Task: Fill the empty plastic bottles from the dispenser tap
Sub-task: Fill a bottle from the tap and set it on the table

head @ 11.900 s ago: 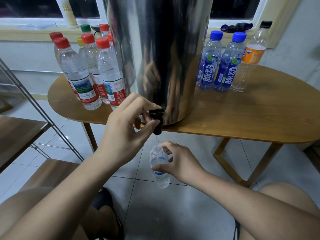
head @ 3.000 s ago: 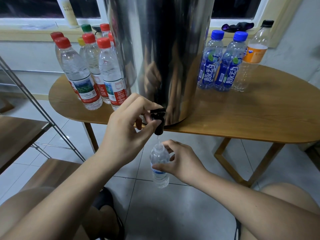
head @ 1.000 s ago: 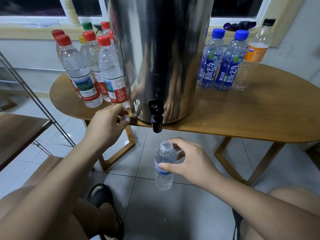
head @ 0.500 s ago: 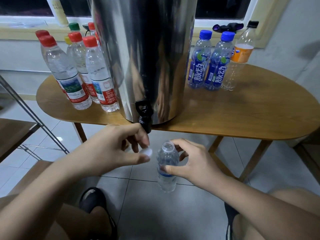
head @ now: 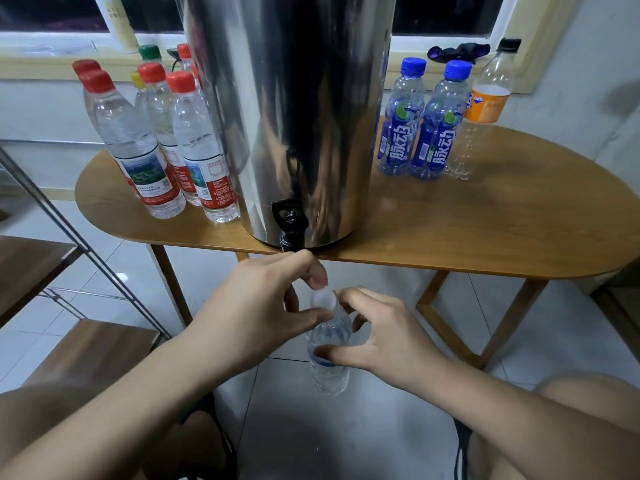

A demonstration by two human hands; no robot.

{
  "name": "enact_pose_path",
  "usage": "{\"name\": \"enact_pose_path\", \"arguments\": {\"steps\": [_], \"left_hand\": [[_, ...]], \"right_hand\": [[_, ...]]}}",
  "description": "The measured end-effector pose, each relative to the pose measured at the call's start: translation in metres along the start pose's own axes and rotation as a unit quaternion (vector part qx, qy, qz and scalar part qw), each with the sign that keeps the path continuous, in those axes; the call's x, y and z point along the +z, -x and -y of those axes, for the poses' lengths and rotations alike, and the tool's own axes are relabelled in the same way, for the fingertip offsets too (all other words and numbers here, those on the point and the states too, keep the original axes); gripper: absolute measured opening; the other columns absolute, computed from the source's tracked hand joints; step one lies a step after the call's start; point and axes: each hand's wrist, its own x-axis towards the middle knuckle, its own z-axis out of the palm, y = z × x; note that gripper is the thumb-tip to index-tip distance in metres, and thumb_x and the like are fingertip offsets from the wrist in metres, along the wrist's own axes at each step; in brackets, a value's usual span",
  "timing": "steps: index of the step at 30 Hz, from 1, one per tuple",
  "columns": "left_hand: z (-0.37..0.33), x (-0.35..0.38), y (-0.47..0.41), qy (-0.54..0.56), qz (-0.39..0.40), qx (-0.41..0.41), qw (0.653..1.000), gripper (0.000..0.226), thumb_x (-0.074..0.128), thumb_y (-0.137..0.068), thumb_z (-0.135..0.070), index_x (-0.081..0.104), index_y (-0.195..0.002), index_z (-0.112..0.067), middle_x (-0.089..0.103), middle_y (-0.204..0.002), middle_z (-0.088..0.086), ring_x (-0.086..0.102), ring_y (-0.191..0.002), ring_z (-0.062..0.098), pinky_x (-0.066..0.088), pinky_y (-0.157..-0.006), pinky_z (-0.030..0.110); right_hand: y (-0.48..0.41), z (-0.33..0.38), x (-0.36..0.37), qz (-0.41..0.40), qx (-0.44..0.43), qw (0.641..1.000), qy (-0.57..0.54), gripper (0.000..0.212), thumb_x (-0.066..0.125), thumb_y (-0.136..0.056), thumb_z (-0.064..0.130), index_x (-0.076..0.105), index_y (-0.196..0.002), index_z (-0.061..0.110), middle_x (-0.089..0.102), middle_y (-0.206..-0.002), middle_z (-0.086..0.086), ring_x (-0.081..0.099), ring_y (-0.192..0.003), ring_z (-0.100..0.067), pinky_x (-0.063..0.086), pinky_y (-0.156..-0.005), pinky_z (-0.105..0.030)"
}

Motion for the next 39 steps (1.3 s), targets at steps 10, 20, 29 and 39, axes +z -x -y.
{"name": "enact_pose_path", "arguments": {"steps": [10, 20, 29, 39], "left_hand": [[0.0027, 0.0081, -0.0030, -0.028, 0.015, 0.012, 0.999, 0.022, 0.079, -0.089, -0.053, 0.078, -0.107, -0.039, 0.064, -0.100, -0.026, 0.065, -0.086, -0.001, 0.054, -0.070, 0.021], [0.0008, 0.0061, -0.0027, 0.006, 0.037, -0.006, 0.999, 0.047, 0.083, -0.087, -0.057, 0.066, -0.127, -0.042, 0.066, -0.115, -0.032, 0.065, -0.108, -0.004, 0.053, -0.081, 0.016], [0.0032, 0.0053, -0.0036, -0.051, 0.021, 0.006, 0.998, 0.032, 0.079, -0.084, -0.059, 0.068, -0.107, -0.039, 0.069, -0.091, -0.025, 0.060, -0.080, -0.010, 0.040, -0.067, 0.005], [0.0059, 0.0067, -0.0050, -0.120, 0.024, -0.009, 0.992, 0.050, 0.057, -0.083, -0.085, 0.063, -0.093, -0.036, 0.061, -0.083, -0.019, 0.060, -0.073, 0.005, 0.051, -0.058, 0.024]], "right_hand": [[0.0019, 0.0009, -0.0006, 0.006, -0.019, 1.000, 0.003, 0.043, 0.094, -0.080, 0.046, 0.070, -0.113, 0.032, 0.065, -0.099, 0.016, 0.065, -0.095, -0.014, 0.054, -0.075, -0.032], [0.0030, 0.0002, 0.0008, 0.001, -0.016, 1.000, 0.013, 0.043, 0.095, -0.078, 0.045, 0.064, -0.107, 0.040, 0.064, -0.102, 0.018, 0.064, -0.097, -0.011, 0.049, -0.076, -0.020], [0.0023, -0.0033, 0.0043, 0.033, -0.005, 0.999, 0.021, 0.049, 0.091, -0.080, 0.055, 0.069, -0.119, 0.035, 0.066, -0.107, 0.017, 0.065, -0.100, -0.012, 0.055, -0.080, -0.036], [0.0006, 0.0004, -0.0006, 0.014, -0.024, 0.999, 0.033, 0.036, 0.093, -0.080, 0.046, 0.061, -0.095, 0.037, 0.058, -0.091, 0.016, 0.059, -0.087, -0.014, 0.046, -0.070, -0.026]]}}
